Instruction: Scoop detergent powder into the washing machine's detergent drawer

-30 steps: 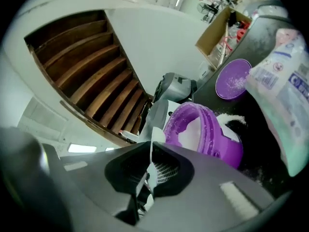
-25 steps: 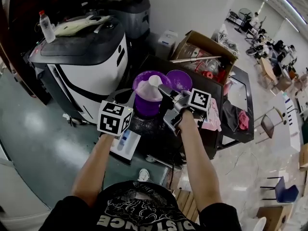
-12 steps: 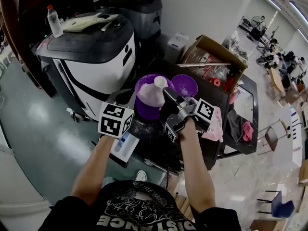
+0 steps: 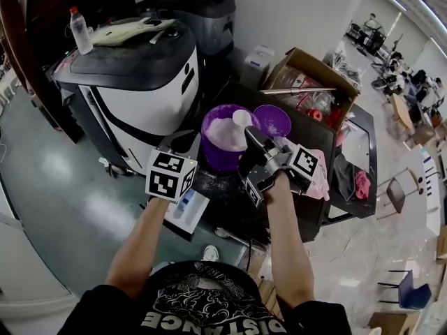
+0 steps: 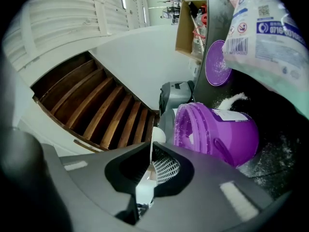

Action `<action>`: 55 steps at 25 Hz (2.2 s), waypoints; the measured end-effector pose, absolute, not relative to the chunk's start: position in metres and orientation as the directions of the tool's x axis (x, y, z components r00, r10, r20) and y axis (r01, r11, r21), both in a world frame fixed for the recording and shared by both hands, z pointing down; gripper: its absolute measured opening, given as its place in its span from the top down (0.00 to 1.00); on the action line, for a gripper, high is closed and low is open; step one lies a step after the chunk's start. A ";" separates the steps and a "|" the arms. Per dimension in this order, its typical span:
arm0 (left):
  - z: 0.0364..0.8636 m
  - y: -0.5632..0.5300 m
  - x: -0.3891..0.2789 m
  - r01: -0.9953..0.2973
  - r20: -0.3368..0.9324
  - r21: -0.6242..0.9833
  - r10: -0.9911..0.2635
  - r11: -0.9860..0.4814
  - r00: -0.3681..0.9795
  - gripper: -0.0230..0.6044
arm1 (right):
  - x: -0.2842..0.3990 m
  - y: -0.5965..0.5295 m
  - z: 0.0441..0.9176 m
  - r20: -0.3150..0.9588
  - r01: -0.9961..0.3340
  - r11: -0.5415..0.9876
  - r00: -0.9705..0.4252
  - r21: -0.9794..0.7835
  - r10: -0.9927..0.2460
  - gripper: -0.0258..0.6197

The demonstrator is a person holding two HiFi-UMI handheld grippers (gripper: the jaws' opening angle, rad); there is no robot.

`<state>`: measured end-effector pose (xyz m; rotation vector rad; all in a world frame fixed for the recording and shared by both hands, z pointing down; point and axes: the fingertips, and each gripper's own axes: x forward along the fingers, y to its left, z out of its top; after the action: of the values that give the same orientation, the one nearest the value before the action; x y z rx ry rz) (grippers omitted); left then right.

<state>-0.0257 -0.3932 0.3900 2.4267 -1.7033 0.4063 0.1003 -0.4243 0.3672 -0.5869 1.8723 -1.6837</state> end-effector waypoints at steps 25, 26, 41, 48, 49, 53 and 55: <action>0.429 -0.308 -0.100 -0.907 0.342 0.027 -0.849 -0.421 0.404 0.96 | 0.017 -0.322 0.394 -0.092 -0.014 0.154 -0.751 -0.988 -0.653 0.90; 0.432 -0.305 -0.102 -0.907 0.345 0.031 -0.847 -0.421 0.405 0.96 | 0.015 -0.319 0.398 -0.085 -0.018 0.150 -0.752 -0.989 -0.654 0.90; 0.472 -0.263 -0.129 -0.904 0.396 0.067 -0.821 -0.422 0.412 0.96 | -0.016 -0.276 0.473 0.051 -0.166 0.142 -0.805 -0.976 -0.592 0.91; 0.482 -0.253 -0.136 -0.911 0.407 0.078 -0.821 -0.406 0.401 0.96 | -0.027 -0.267 0.512 0.220 -0.355 0.195 -0.839 -0.914 -0.498 0.91; 0.483 -0.252 -0.137 -0.912 0.408 0.078 -0.821 -0.403 0.398 0.96 | -0.028 -0.267 0.518 0.244 -0.378 0.198 -0.839 -0.904 -0.485 0.91; 0.486 -0.249 -0.141 -0.915 0.415 0.079 -0.822 -0.395 0.391 0.96 | -0.033 -0.266 0.533 0.337 -0.470 0.241 -0.834 -0.849 -0.437 0.91; 0.488 -0.247 -0.142 -0.916 0.418 0.081 -0.821 -0.392 0.388 0.96 | -0.035 -0.265 0.539 0.383 -0.513 0.273 -0.826 -0.814 -0.413 0.91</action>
<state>-0.1421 -0.2472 0.4884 2.3518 -1.5220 0.4518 -0.0350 -0.2648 0.5388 -0.9425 2.5806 -1.7108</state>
